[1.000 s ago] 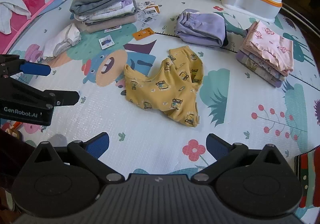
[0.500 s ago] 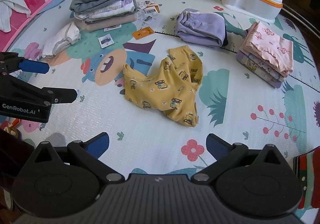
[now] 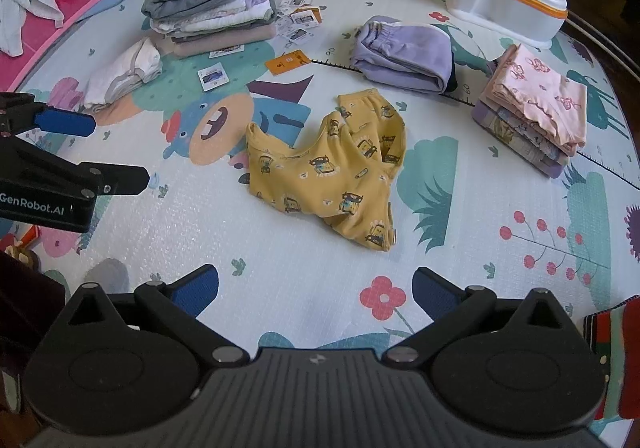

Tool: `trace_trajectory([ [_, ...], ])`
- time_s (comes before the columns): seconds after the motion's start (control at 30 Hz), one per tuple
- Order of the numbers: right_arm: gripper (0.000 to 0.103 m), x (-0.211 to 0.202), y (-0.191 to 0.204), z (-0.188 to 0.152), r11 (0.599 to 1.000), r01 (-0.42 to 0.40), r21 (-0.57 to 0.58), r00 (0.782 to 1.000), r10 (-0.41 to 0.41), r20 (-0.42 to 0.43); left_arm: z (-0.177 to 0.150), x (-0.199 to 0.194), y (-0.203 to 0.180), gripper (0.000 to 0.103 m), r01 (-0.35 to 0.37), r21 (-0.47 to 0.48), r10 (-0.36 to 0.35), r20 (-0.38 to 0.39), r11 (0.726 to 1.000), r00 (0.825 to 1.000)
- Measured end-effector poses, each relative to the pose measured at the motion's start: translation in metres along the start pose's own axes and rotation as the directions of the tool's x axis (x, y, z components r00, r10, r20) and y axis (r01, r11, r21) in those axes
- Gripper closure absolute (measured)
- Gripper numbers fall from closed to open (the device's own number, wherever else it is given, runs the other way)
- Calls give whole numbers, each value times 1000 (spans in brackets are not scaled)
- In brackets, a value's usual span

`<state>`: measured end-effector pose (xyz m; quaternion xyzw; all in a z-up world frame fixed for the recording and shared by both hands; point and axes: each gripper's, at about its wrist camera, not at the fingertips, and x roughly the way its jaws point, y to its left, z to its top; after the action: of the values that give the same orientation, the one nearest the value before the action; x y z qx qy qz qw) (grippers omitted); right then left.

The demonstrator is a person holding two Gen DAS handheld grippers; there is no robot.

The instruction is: Fold clothes

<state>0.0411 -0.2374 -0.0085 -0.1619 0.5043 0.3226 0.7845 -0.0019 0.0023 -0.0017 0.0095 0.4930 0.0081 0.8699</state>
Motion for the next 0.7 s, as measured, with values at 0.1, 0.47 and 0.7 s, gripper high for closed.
trace_trajectory([
  [0.1,0,0,1,0,1000,1,0,1000,-1,1,0,0,1,12,1,-1,-1,0,1000,1000],
  [0.47,0,0,1,-1,1000,5,-9,1000,-5,1,-2,-1,1,12,1,8,-1,5,1000,1000],
  [0.7,0,0,1,-1,1000,6,-10,1000,-6,2,-2,-1,1,12,2,9,-2,4,1000,1000],
])
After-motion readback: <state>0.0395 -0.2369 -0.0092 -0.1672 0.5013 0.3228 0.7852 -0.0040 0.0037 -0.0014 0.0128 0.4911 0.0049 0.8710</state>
